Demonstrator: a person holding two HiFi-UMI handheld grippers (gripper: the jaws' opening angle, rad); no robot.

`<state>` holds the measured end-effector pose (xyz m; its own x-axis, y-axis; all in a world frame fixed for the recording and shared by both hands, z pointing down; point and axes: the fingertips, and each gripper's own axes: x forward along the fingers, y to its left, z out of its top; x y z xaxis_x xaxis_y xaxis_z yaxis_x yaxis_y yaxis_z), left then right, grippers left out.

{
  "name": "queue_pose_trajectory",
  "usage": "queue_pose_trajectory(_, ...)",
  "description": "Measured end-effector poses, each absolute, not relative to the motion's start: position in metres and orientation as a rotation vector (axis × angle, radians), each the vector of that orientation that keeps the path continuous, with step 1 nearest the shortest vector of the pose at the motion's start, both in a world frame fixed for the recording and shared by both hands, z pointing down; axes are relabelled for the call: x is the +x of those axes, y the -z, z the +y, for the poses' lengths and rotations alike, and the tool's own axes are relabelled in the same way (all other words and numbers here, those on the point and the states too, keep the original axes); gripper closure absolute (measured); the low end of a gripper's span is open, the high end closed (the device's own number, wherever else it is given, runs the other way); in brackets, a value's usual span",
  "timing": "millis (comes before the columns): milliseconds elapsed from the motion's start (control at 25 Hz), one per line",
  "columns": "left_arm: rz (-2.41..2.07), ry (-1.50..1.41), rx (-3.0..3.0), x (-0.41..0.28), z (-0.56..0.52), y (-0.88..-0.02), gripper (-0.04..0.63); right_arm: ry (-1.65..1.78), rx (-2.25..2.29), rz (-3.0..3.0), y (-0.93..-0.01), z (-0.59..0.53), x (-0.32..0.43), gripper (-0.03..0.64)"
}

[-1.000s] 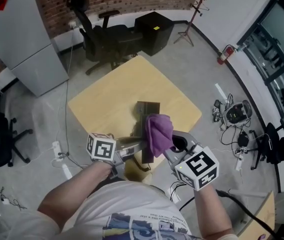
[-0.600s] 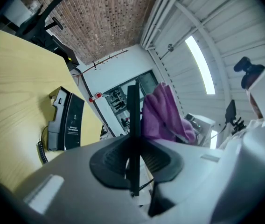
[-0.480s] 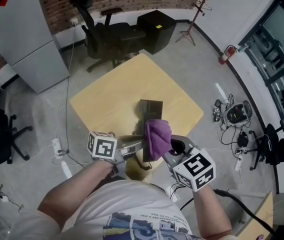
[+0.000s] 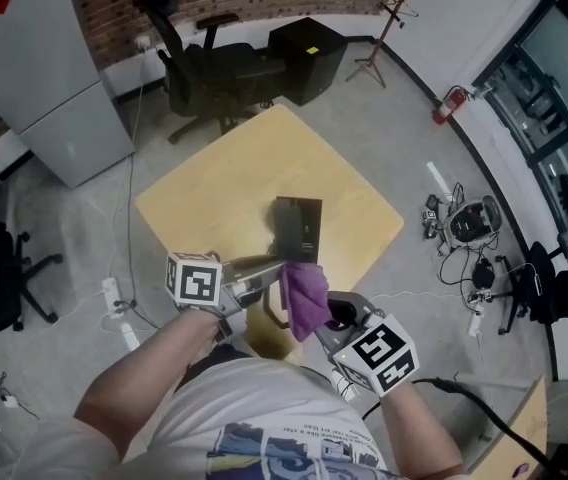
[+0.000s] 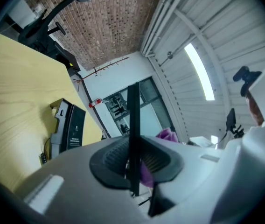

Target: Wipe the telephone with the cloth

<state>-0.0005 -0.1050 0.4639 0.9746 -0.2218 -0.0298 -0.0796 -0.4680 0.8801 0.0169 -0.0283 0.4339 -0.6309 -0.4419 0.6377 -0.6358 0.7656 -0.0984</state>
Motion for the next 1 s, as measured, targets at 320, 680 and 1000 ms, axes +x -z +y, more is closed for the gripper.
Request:
queue_pose_trajectory(320, -0.210, 0.198, 2.061, -0.006, -0.114, -0.459, 0.518, -0.435, 0.765, -2.343, -0.439, -0.015, 0.023, 0.574)
queue_pose_trajectory(680, -0.121, 0.192, 2.064, -0.010, -0.104, -0.457, 0.518, -0.345, 0.954, -2.385, -0.400, -0.069, 0.054, 0.574)
queue_pose_trajectory(1000, -0.001, 0.190, 2.069, -0.005, -0.082, -0.450, 0.518, -0.313, 0.973, -2.410, -0.396, -0.099, 0.056, 0.574)
